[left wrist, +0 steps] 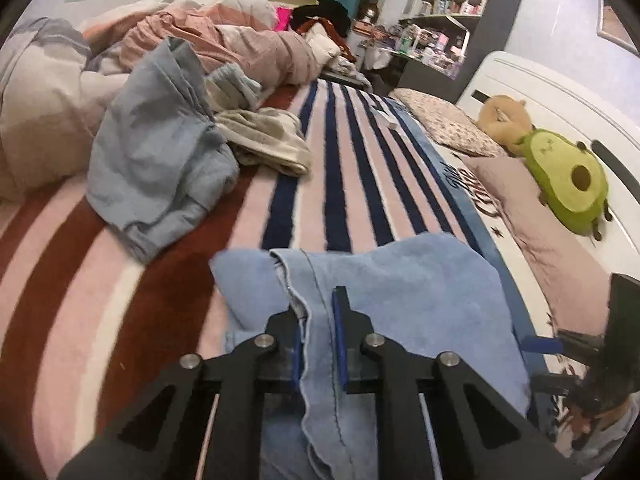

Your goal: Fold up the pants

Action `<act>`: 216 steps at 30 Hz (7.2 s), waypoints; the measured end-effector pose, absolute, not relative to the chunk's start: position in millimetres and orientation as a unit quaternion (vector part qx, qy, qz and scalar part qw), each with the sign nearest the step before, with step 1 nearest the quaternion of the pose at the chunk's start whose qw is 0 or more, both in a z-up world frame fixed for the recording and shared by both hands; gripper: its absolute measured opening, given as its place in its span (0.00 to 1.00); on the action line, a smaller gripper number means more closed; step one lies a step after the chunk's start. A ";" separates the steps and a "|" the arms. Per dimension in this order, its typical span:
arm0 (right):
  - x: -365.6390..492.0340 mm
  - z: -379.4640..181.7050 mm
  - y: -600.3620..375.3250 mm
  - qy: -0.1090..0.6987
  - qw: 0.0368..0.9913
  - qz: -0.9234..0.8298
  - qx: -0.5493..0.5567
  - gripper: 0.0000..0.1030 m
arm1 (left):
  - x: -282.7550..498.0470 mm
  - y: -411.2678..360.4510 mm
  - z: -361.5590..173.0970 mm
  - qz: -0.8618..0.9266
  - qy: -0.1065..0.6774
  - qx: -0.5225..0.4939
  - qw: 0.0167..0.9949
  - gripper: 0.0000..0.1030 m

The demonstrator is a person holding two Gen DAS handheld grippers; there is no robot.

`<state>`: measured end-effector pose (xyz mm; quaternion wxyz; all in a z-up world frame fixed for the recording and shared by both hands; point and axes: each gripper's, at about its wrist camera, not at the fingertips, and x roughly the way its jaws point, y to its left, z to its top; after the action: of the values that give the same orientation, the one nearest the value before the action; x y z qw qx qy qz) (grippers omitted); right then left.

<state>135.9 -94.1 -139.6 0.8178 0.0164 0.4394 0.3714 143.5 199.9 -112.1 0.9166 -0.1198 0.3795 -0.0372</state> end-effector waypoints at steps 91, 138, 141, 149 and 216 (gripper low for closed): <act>110.7 -168.4 223.8 0.475 0.726 0.495 -0.036 0.28 | 8.2 454.7 -149.6 0.088 0.377 -0.169 0.907 0.42; 59.0 -111.2 62.1 0.350 0.821 0.445 -0.082 0.89 | -15.6 230.0 -55.8 0.132 0.284 -0.054 0.948 0.85; 51.7 -104.7 31.0 0.329 0.839 0.425 -0.082 0.89 | -13.1 192.3 -50.0 0.123 0.262 -0.037 0.956 0.88; 22.5 -66.6 -72.5 0.249 0.905 0.337 -0.074 0.98 | -20.9 106.9 -27.0 0.112 0.188 -0.019 0.976 0.99; -9.3 -32.4 -181.7 0.189 0.948 0.255 -0.031 0.99 | -24.8 38.6 -16.9 0.054 0.182 -0.002 0.982 0.99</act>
<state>-9.3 -181.7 -32.4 0.9477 -0.0309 0.1891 0.2551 -24.8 38.6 -16.9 0.9818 -0.0017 0.1820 0.0545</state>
